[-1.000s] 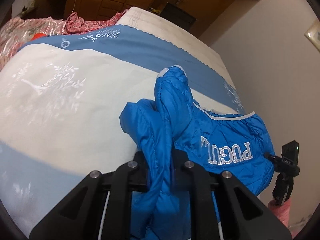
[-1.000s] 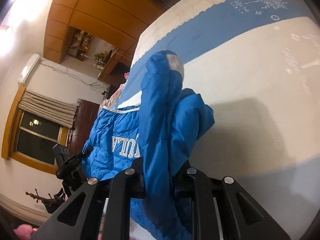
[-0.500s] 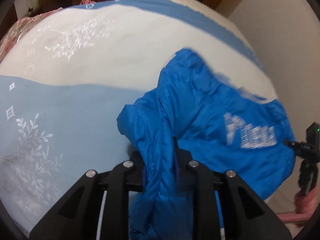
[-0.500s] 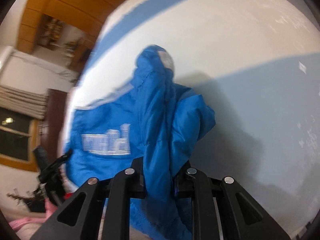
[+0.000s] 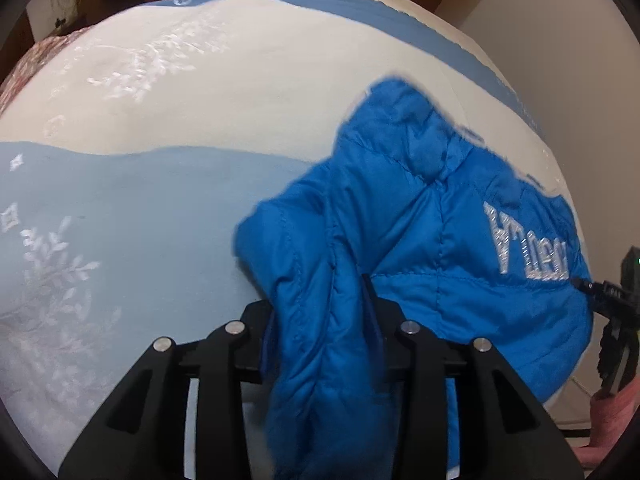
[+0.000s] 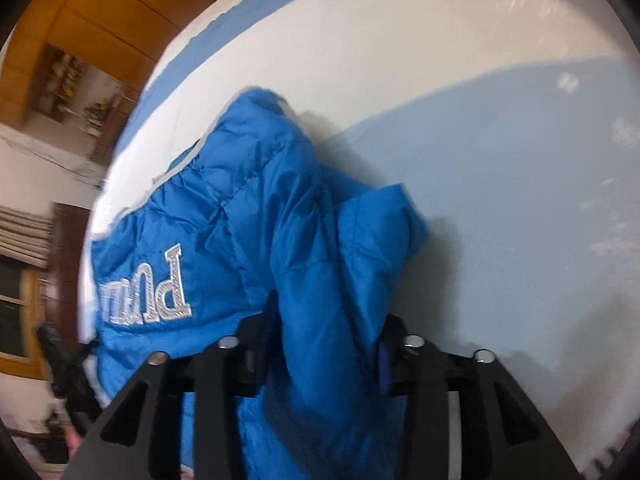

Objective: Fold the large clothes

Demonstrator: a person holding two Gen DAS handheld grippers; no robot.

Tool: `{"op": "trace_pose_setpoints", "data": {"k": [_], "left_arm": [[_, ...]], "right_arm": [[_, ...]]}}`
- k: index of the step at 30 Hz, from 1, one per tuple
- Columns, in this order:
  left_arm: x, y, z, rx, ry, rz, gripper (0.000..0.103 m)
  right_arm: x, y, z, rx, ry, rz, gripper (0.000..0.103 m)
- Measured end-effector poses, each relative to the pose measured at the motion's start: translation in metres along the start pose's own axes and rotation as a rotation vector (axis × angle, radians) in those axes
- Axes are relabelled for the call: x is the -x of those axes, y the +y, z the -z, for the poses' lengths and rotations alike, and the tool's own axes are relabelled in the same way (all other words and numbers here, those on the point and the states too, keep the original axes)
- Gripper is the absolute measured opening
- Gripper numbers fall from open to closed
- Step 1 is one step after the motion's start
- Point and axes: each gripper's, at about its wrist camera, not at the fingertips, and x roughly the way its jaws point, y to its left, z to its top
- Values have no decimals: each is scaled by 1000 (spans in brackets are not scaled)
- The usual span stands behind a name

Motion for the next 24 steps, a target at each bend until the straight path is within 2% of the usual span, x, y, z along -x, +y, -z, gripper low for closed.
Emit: {"op": "trace_pose_setpoints", "data": {"k": [3,5,6,9,13,16,19,24], "left_arm": [[32,3,-1,-1,-52,-23,39],[56,-5,-1,-40,-104,-87,39],[67,-13,0,-60,-128,-98,39],[82,-39,4,-88,-143,-44,39],[66,-78,19,-135,-104,7,39],[37,-89,34,-153,-55,-28,39],[12,-87,48,-160,-5,-87,40],[-2,-89,59,-185,-39,-132,42]], "right_arm": [[28,28,2,84,-71,100,45],[49,42,9,130,-90,95,43],[53,49,10,151,-96,94,38],[63,77,12,242,-91,103,35],[56,85,23,288,-41,90,34],[40,73,31,304,12,120,34],[20,61,33,281,52,144,27],[-1,46,38,267,62,100,25]]}}
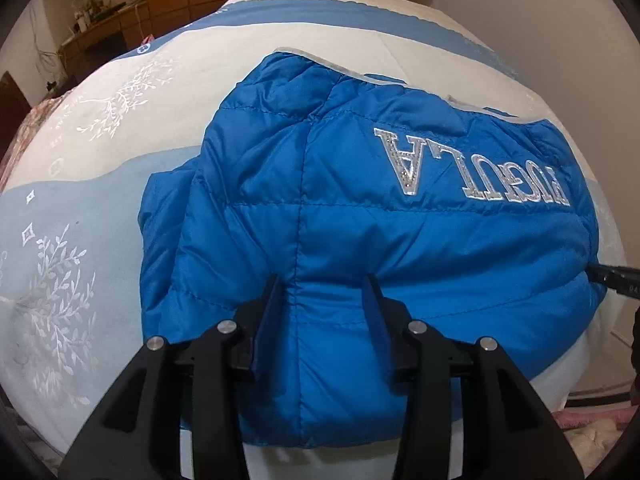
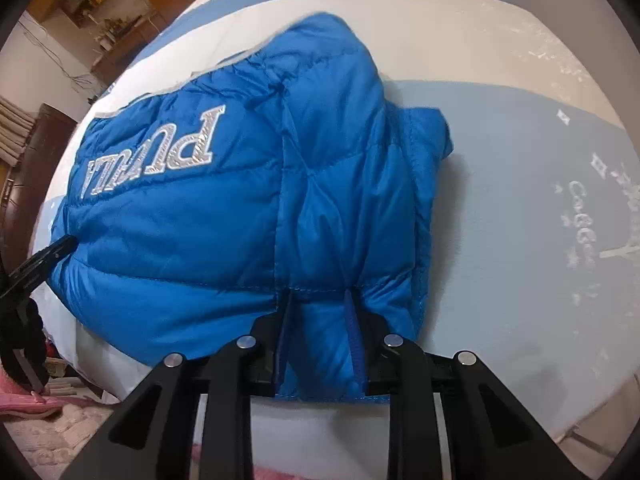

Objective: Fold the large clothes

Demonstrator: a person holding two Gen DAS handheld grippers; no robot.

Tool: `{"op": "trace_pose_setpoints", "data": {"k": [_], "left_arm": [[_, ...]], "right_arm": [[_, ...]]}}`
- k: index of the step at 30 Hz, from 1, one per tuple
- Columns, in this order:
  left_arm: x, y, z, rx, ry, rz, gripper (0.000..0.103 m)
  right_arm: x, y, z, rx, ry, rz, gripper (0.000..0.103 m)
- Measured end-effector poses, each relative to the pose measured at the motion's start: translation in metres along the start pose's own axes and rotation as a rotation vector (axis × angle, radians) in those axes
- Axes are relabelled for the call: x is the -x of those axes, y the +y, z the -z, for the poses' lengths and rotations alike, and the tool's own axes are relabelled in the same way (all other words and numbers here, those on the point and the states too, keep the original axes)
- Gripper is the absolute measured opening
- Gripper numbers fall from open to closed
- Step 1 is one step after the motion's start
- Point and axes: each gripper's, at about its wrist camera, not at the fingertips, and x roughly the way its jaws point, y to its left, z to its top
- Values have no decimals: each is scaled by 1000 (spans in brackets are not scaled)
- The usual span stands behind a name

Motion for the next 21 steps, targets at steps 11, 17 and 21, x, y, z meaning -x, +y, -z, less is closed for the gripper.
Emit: {"op": "trace_pose_setpoints", "data": {"k": [11,17,21], "left_arm": [[43,-23,-1,88,8,-28,43],[33,-36,10,82,37,-50,44],[25,-31,14,75,43,-54,44]], "right_arm": [[51,18,-8,66,-28,-36,28],[33,25,-11,83,0,-27,28],[13,21,-11,66,44,-15,26]]}}
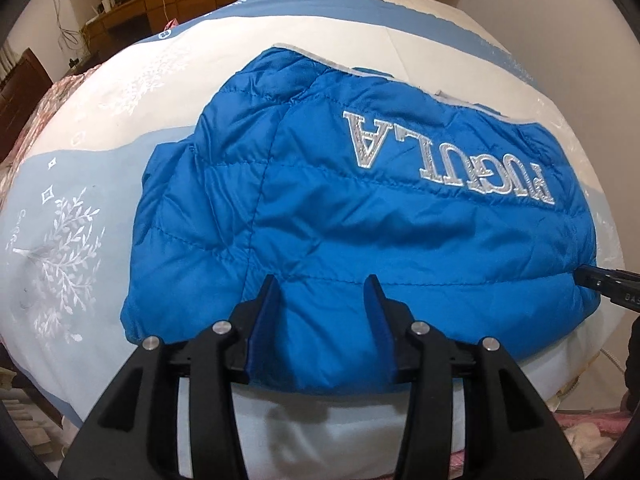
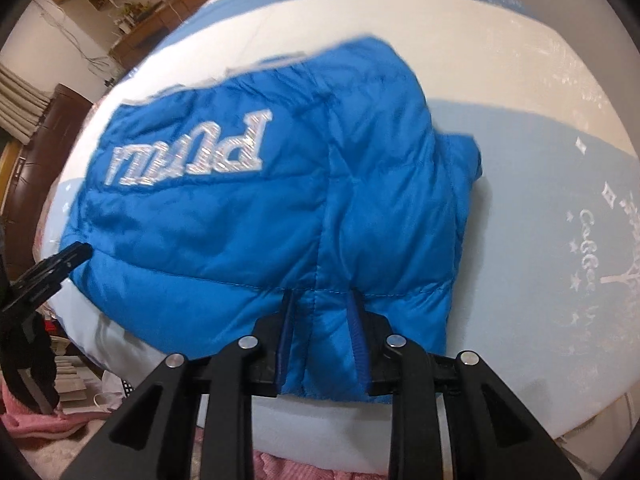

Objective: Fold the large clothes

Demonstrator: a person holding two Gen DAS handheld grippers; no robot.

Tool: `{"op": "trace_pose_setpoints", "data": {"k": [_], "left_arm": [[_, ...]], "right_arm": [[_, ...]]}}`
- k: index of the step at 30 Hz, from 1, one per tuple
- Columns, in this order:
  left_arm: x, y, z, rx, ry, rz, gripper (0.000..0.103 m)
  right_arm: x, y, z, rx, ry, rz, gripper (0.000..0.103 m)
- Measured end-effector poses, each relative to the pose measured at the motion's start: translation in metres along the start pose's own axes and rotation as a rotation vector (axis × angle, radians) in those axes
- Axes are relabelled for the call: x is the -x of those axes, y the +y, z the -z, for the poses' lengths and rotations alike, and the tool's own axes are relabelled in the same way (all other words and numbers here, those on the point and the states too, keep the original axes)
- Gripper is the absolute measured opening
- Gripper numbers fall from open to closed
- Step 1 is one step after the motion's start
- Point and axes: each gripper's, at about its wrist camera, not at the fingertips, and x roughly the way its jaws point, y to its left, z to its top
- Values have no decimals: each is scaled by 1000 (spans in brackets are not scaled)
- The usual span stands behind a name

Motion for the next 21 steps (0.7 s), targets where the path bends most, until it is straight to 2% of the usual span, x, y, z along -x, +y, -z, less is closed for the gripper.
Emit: {"op": "trace_pose_setpoints", "data": {"k": [21], "left_arm": [[-16,5,-7,-7,11,30,45]], "right_arm": [[-24,7,-5,-6,46,43,25]]}}
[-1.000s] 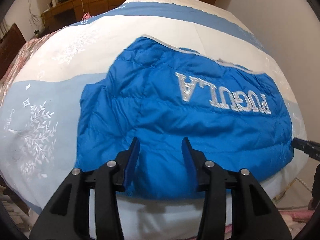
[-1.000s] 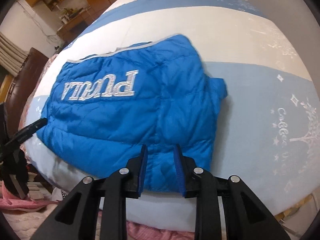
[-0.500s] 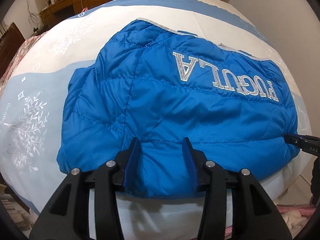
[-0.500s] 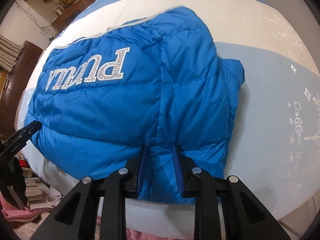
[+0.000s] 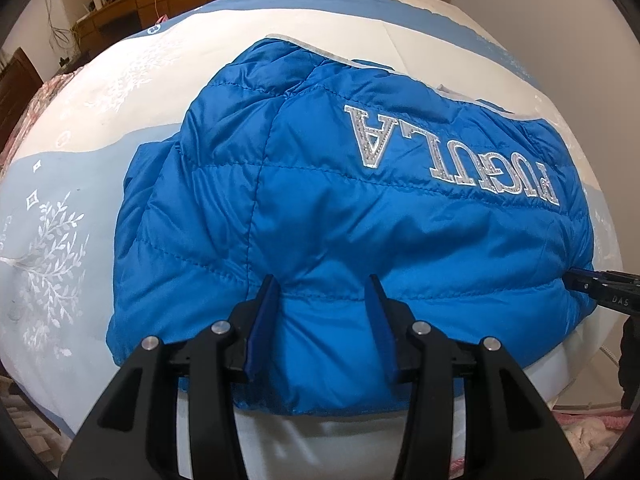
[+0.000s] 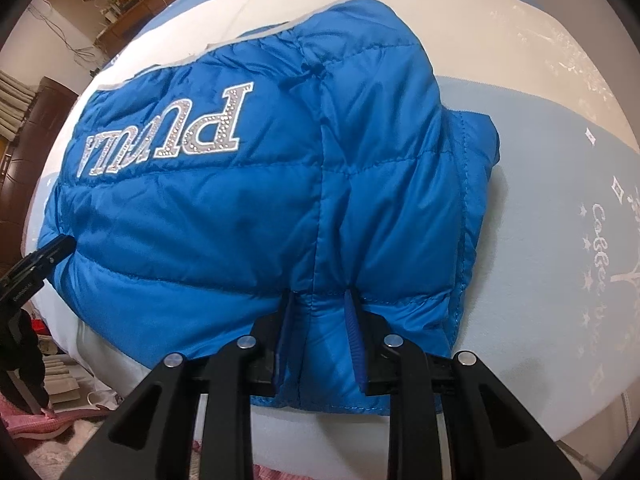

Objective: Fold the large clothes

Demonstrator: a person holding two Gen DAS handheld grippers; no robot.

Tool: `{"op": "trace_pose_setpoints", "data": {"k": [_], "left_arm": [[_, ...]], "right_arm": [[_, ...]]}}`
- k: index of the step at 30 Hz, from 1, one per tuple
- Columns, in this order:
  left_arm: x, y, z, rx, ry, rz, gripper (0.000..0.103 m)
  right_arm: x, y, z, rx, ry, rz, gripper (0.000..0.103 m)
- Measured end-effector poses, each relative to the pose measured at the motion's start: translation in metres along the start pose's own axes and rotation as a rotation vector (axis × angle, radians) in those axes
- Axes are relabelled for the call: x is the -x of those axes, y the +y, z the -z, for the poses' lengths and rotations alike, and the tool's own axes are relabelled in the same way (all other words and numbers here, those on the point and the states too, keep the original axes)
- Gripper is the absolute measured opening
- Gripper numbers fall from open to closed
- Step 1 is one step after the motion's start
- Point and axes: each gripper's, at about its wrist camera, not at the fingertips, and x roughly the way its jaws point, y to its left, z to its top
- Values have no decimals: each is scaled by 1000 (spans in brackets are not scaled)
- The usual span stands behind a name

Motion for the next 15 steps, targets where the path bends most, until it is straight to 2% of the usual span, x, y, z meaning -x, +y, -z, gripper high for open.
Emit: {"op": "trace_pose_setpoints", "data": {"k": [6,9,11,15], "left_arm": [[9,3,-3,13,4,-6,45],[21,4,-2,5,-12,-42,46],[29,3,-1,-5,-26,-85,51],[43,9,5,-2,-44,-152,54]], "right_arm": [[-1,-1,-3,1,14,0,25],[-1,-2,-5,1,20,-3,25],[-1,-1,-5,3,23,-4,25],[-1,-2,-5,5,25,-10,25]]}}
